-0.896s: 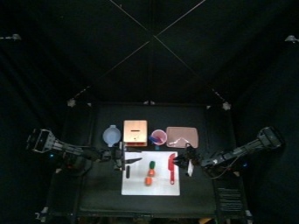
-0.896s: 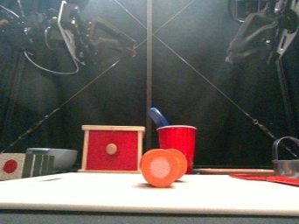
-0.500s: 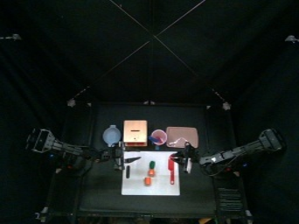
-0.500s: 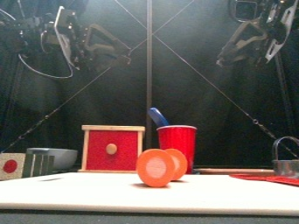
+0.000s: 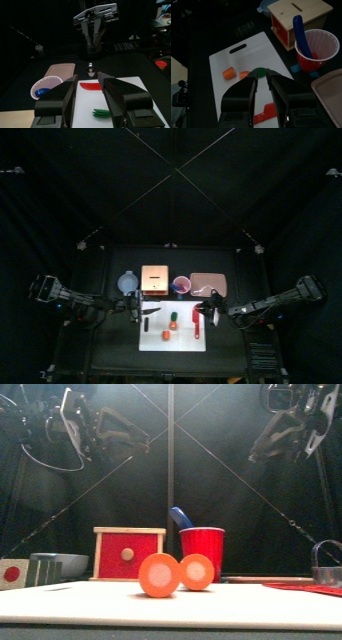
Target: Grab carrot top
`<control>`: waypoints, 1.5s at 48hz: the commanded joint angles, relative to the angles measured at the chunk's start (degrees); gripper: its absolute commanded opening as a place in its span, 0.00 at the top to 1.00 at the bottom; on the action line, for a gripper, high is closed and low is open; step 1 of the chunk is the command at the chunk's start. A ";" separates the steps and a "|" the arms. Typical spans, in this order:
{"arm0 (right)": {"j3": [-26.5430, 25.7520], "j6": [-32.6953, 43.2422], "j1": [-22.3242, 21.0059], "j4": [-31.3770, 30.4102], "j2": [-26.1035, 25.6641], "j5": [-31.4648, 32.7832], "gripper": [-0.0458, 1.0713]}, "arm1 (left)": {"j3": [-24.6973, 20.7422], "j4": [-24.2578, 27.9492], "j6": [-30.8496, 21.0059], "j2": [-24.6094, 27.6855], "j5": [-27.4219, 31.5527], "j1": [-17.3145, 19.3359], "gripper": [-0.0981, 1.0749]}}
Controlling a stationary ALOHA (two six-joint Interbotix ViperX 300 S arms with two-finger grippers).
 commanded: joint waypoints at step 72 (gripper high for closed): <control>5.10 -0.70 -2.81 9.40 3.34 -0.44 0.39 | -37.97 -116.28 57.74 21.71 2.64 -3.34 0.21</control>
